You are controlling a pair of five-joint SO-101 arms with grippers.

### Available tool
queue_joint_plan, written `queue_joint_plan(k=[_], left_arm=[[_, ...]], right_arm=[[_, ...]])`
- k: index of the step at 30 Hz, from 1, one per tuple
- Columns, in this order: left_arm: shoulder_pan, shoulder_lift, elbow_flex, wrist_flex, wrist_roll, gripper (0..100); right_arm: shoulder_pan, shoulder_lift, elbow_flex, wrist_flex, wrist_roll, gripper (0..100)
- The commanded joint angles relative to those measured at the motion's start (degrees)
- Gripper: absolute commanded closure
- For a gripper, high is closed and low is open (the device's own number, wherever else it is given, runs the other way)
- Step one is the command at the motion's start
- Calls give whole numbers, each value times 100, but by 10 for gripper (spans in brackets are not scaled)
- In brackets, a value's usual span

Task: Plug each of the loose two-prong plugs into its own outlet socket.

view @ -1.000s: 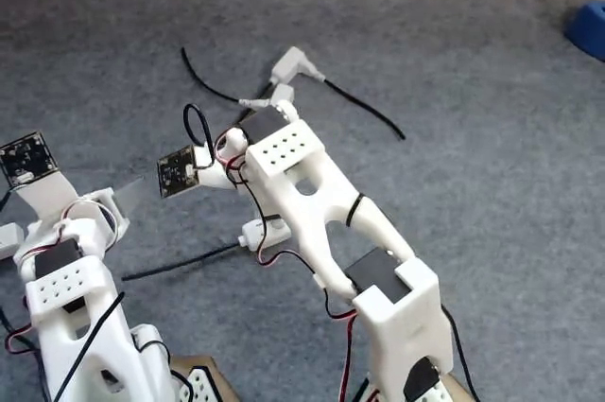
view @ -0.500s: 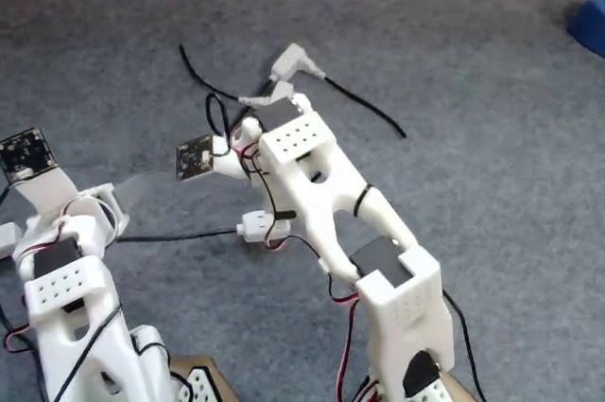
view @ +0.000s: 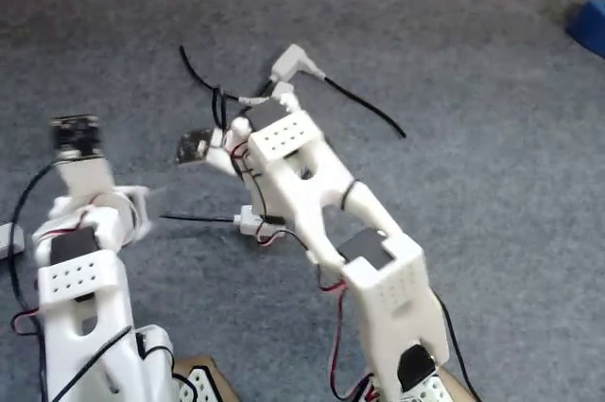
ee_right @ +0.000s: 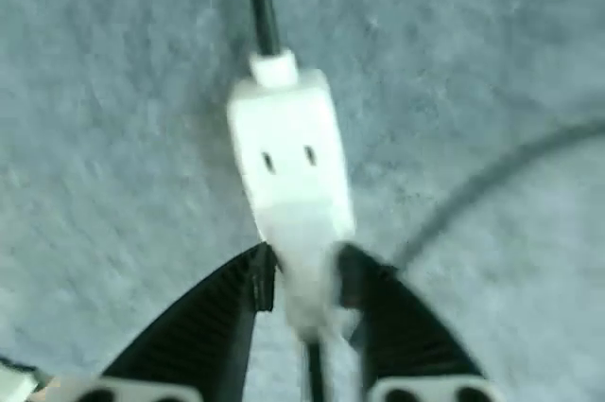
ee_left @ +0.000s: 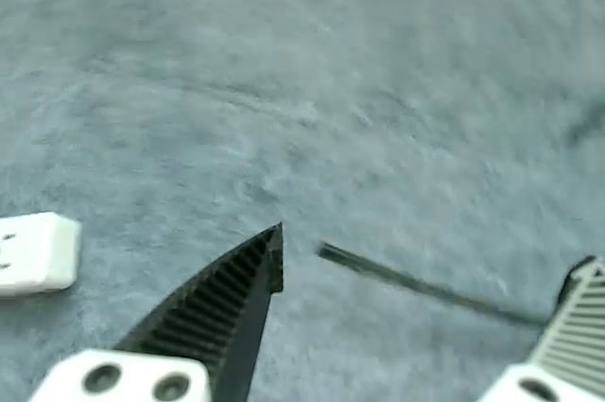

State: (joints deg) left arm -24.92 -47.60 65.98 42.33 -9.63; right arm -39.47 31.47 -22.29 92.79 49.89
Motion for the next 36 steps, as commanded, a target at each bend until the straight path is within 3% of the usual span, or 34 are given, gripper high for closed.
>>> queue_joint_plan(k=[1, 3, 6, 13, 19, 23, 28, 34, 36], left_arm=[[611, -110, -233, 519, -624, 569], [919, -127, -242, 844, -985, 569], [1262, -154, -251, 1266, -1380, 569], [2097, -154, -251, 1943, -2171, 569], [3002, -110, -426, 2321, -2558, 569], [3371, -110, -462, 2470, -2716, 569], [3292, -110, -470, 2435, -2725, 575], [3152, -110, -479, 2303, -2980, 635], [3143, -110, -479, 2040, -3112, 635]], right_arm=[[-4, -1007, -1288, 760, -457, 674], [75, -1437, -1974, 848, -826, 605], [453, -2088, -2123, 840, -1591, 595], [2185, -2501, -1402, 831, -3138, 595], [3292, -2536, -391, 796, -3165, 595], [3398, -2826, -1182, 831, -3147, 595], [3495, -3916, -1807, 848, -3165, 595], [4752, -4752, -708, 831, -3138, 595], [4831, -4734, 136, 813, -3130, 595]])
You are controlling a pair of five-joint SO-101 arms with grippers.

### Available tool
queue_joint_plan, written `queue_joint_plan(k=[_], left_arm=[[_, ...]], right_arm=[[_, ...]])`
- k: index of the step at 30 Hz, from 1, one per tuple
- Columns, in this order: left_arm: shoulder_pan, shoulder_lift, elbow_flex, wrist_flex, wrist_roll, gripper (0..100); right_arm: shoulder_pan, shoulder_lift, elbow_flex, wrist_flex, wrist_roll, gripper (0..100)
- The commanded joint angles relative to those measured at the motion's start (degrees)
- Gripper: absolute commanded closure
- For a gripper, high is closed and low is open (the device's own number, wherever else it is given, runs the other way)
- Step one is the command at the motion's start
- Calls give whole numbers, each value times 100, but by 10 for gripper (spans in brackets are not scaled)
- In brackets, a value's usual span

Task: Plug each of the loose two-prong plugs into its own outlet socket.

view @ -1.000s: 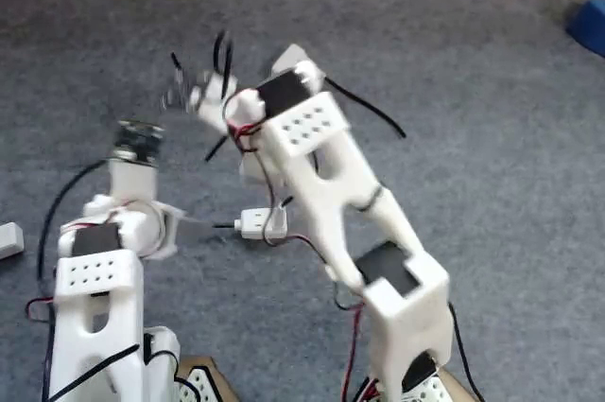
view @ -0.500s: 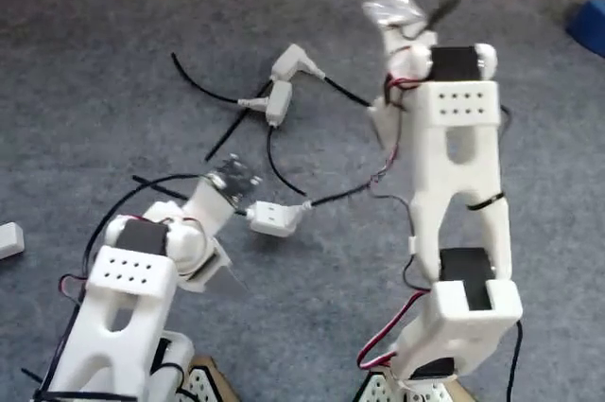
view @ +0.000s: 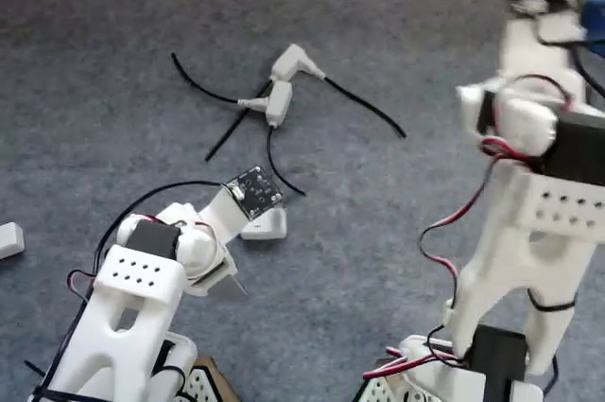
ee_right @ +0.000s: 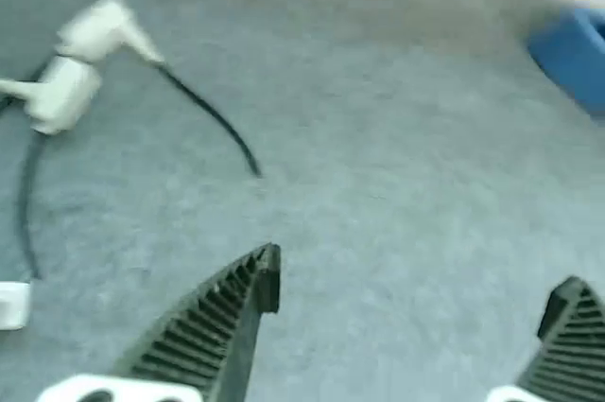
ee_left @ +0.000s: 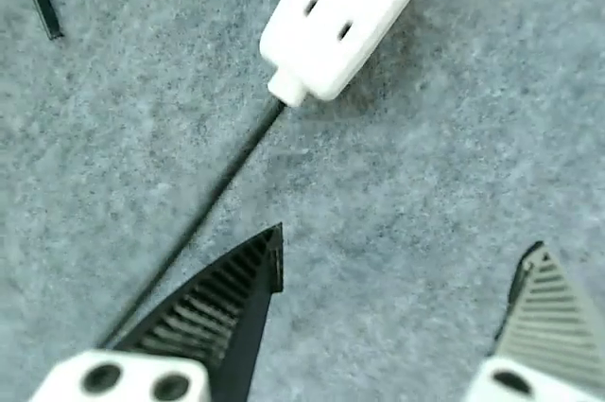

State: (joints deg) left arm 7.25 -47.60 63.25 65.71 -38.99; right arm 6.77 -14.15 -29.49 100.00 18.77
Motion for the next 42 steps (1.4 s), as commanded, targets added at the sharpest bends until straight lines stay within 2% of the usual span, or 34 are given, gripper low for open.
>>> queue_joint_plan(k=[1, 6, 9, 13, 24, 33, 38, 42], left_arm=[[-75, -110, -207, -492, -176, 635], [-75, -92, -207, -1538, -598, 634], [-75, -40, -207, -1829, -923, 634], [-48, 699, -400, -2391, -1046, 634], [198, 4127, -2466, -2629, -1081, 633], [338, 4989, -2985, -2611, -2224, 645], [295, 5455, -3345, -2620, -2462, 854], [57, 5701, -4189, -2620, -2092, 987]], right_arm=[[189, -154, 1341, 48, -18, 595], [-382, -479, 4004, -1200, -62, 595], [-611, -1033, 5534, -2088, -62, 595], [-725, -1596, 6923, -2932, -273, 595], [-716, -1895, 7512, -3292, -334, 595], [-716, -1868, 7530, -3284, -308, 595], [-725, -1851, 7530, -3284, -308, 595], [-725, -1842, 7530, -3275, -308, 595]])
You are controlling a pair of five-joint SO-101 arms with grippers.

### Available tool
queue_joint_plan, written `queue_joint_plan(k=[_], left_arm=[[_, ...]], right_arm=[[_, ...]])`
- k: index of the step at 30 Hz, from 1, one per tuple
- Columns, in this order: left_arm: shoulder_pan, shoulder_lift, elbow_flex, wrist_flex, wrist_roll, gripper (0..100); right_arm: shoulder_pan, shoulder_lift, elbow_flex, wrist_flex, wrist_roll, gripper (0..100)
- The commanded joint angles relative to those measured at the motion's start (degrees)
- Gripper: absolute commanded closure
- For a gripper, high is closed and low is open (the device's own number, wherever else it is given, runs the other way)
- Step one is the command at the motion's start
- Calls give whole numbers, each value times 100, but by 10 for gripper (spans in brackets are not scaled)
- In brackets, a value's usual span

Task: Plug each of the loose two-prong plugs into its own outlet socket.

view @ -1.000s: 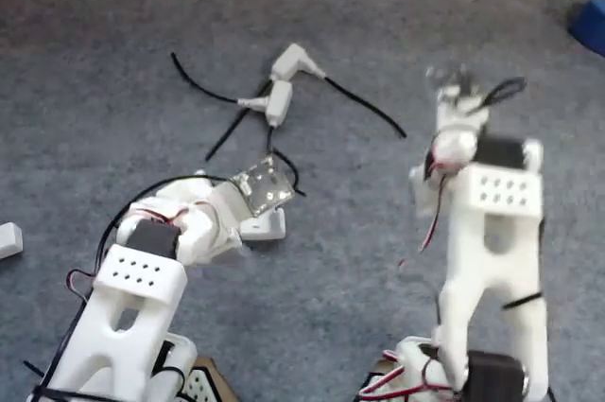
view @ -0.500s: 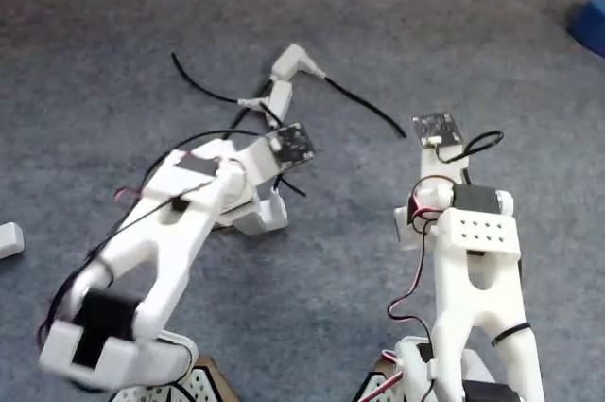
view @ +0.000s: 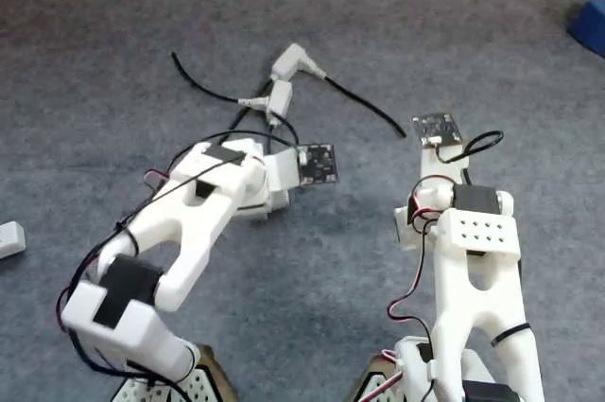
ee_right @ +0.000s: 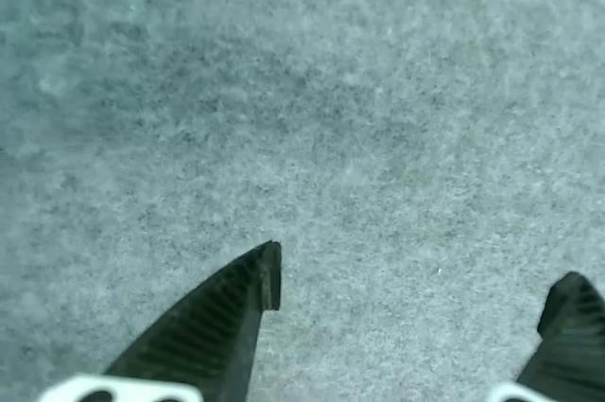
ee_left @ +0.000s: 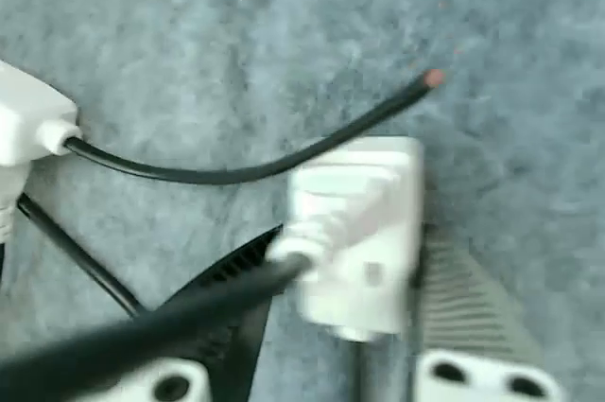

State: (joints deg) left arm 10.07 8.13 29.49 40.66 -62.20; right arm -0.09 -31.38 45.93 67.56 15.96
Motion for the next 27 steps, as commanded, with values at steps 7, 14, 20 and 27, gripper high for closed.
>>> queue_joint_plan(k=[7, 14, 20, 27], left_arm=[[-655, 549, -2360, -88, 510, 996], [-602, 1068, -3705, -167, 290, 982], [-602, 2026, -5007, -97, 1143, 599], [-1235, 2105, -5473, 1705, 818, 500]], right_arm=[[-40, -119, -4, -13, -26, 595], [-444, -171, 312, -119, -26, 595], [-629, -171, 479, -110, -26, 595], [-629, -154, 470, -127, -26, 595]])
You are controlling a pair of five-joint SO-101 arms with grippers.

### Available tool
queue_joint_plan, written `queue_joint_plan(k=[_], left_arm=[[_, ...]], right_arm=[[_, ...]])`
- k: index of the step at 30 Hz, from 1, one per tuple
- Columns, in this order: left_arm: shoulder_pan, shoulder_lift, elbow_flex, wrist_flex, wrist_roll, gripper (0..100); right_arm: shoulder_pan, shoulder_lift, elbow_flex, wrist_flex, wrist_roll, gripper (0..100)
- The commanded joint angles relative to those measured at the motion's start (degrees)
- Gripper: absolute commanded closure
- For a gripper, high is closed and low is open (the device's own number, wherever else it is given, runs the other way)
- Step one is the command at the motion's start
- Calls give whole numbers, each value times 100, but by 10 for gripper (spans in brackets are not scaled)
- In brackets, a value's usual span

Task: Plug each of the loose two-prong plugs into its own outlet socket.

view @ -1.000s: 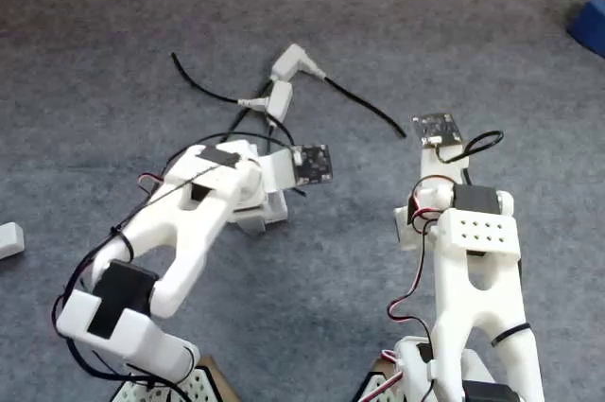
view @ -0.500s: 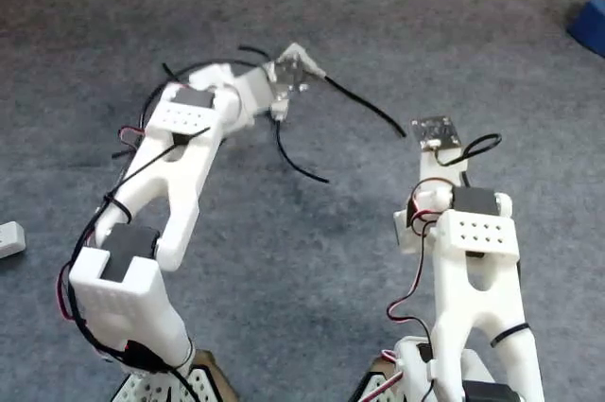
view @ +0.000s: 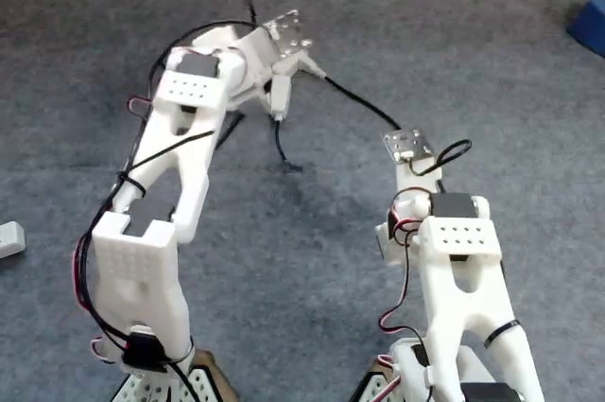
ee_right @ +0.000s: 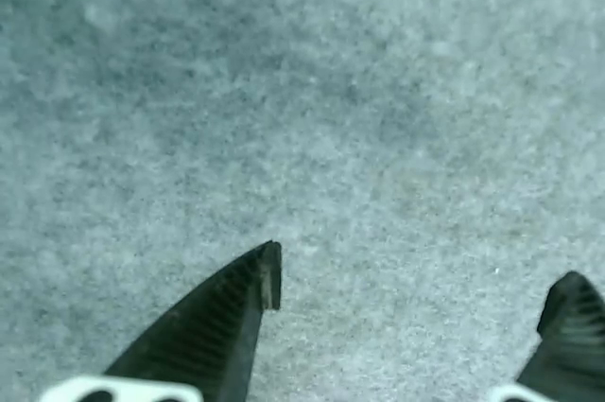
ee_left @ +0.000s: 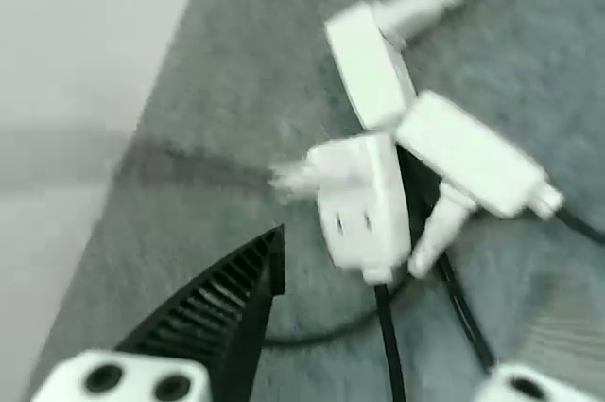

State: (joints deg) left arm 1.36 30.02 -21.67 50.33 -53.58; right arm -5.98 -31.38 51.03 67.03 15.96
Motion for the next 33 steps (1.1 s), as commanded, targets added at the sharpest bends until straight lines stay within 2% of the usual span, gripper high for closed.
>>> queue_joint_plan(k=[1, 4, 7, 15, 27, 30, 33], left_arm=[[-505, -84, -418, 1134, -70, 500], [-848, -40, -532, 2391, -70, 500], [-1059, 110, -224, 2840, -35, 500], [-1455, 215, 2158, 1442, -70, 500], [-1560, -2932, 5490, 396, -79, 500], [-1974, -3653, 5877, 53, -35, 500], [-2756, -4163, 5719, -360, 105, 500]], right_arm=[[-40, -163, -40, -75, -26, 595], [-48, -171, -40, -66, -26, 595], [-145, -171, -40, -48, -26, 595], [-330, -171, -31, -22, -35, 595], [-338, -171, -31, -22, -35, 595], [-338, -171, -31, -22, -35, 595], [-338, -171, -31, -22, -26, 595]])
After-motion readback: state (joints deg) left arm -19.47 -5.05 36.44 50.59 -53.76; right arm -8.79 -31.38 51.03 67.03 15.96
